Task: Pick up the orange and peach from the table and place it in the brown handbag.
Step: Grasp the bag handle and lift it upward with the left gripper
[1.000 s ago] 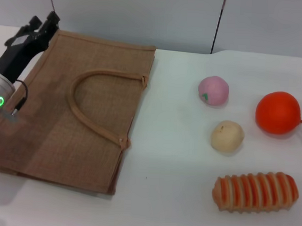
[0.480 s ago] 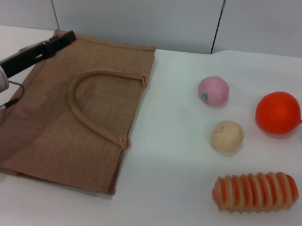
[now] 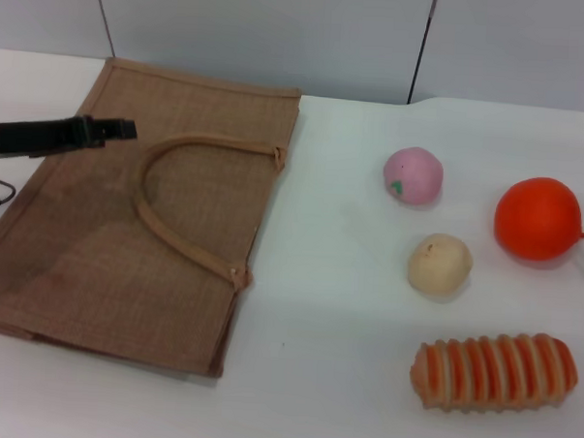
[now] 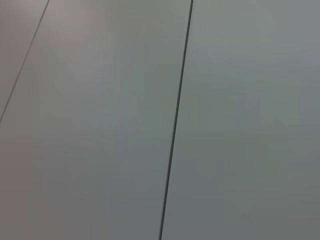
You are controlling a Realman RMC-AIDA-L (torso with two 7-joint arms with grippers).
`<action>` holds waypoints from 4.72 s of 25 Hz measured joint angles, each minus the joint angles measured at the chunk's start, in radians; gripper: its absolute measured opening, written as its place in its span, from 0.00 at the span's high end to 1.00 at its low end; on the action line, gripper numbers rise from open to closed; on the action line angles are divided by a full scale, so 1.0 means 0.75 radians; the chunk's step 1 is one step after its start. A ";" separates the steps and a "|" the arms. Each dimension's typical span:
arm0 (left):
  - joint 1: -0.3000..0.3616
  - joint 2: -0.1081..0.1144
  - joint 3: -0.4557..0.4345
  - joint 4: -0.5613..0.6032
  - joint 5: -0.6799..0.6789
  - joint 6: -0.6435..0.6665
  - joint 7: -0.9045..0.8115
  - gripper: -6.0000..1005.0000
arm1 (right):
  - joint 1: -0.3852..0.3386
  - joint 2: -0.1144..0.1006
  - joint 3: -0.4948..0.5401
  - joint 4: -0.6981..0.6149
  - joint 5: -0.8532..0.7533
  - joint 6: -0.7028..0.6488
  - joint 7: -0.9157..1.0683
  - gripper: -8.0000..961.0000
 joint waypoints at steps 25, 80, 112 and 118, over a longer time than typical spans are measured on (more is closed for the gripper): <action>-0.207 0.000 0.033 -0.110 0.464 0.089 -0.057 0.39 | 0.000 0.000 0.004 -0.017 0.000 -0.009 0.000 0.11; -0.285 -0.003 0.033 -0.187 0.714 0.223 -0.228 0.84 | -0.005 0.000 0.000 -0.017 0.000 -0.017 0.003 0.11; 0.013 -0.001 0.012 -0.322 -0.643 -0.214 0.768 0.87 | -0.012 0.000 -0.002 -0.017 -0.012 -0.013 0.023 0.11; 0.036 -0.001 0.009 -0.379 -0.771 -0.326 0.920 0.87 | -0.009 0.000 -0.002 -0.017 -0.012 -0.010 0.022 0.11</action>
